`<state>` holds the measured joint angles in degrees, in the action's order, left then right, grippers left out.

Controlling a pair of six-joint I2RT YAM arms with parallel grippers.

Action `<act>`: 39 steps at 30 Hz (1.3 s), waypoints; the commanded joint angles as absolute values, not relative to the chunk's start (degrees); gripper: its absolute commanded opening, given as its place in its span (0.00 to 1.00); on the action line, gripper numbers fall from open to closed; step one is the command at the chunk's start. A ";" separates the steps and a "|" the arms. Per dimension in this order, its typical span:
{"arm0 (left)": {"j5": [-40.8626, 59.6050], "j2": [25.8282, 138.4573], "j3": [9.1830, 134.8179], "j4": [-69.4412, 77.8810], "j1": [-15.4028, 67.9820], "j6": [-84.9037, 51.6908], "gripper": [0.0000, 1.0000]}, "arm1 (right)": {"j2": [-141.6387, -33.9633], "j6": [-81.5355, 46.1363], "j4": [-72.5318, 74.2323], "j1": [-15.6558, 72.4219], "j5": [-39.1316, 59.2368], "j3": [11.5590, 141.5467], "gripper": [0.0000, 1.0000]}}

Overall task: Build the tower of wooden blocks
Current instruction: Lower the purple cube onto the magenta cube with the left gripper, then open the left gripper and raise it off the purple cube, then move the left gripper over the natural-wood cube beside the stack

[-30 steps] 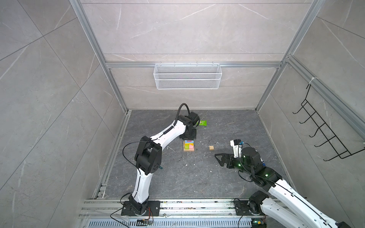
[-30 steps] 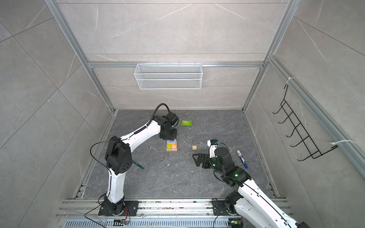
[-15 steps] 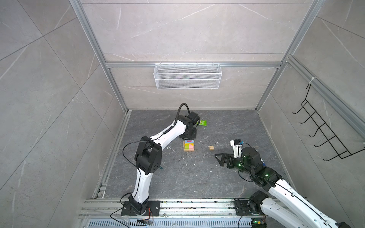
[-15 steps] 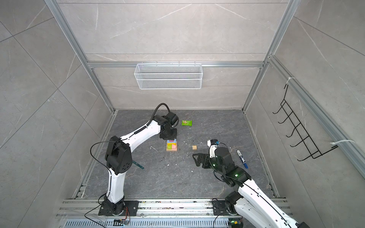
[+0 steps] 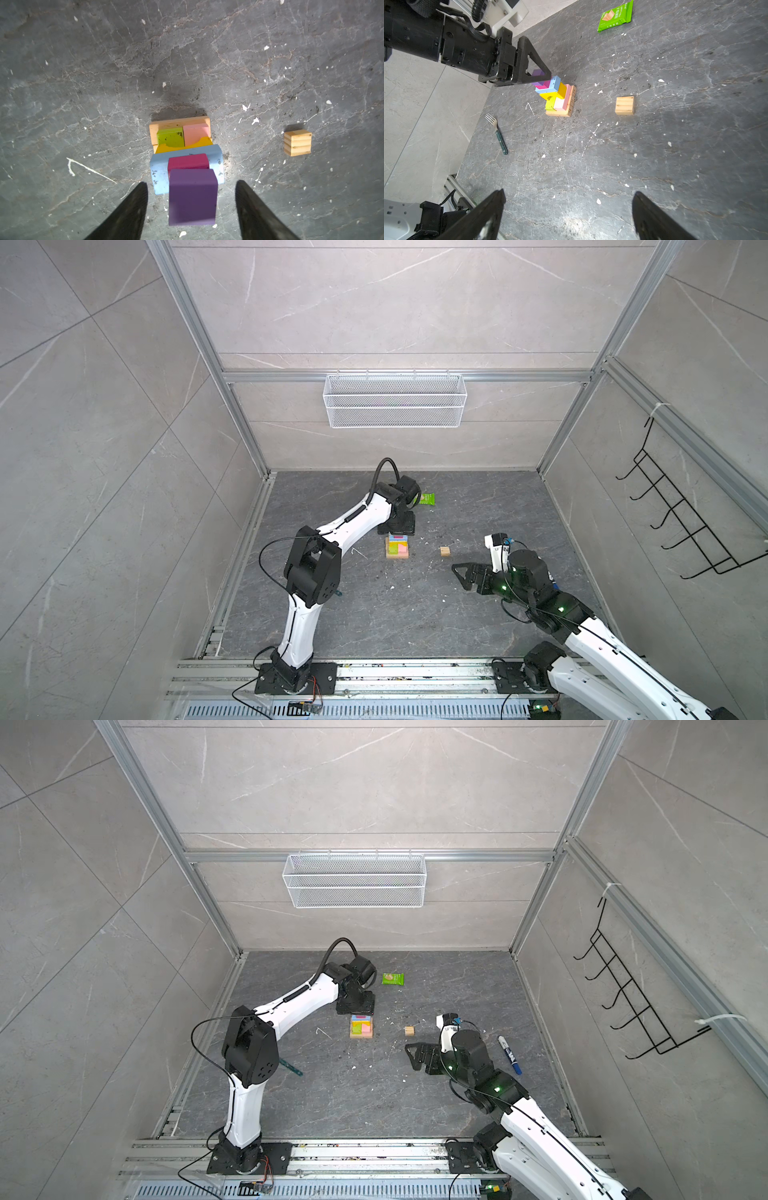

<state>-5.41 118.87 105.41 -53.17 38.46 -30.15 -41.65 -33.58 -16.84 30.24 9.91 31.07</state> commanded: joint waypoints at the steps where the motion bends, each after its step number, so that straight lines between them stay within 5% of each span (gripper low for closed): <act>1: -5.06 119.40 107.04 -54.09 38.09 -30.02 0.77 | -41.51 -33.11 -16.88 30.41 10.20 31.42 0.96; 20: -4.23 113.38 110.62 -54.67 41.48 -28.64 0.81 | -40.90 -32.70 -17.07 30.41 10.19 31.46 0.96; 39: -0.80 124.71 123.82 -54.41 49.09 -31.20 0.75 | -35.86 -32.65 -19.74 30.42 8.11 30.10 0.97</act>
<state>-2.63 122.76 121.64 -54.00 48.47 -30.20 -36.84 -33.36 -18.57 30.24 9.23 31.05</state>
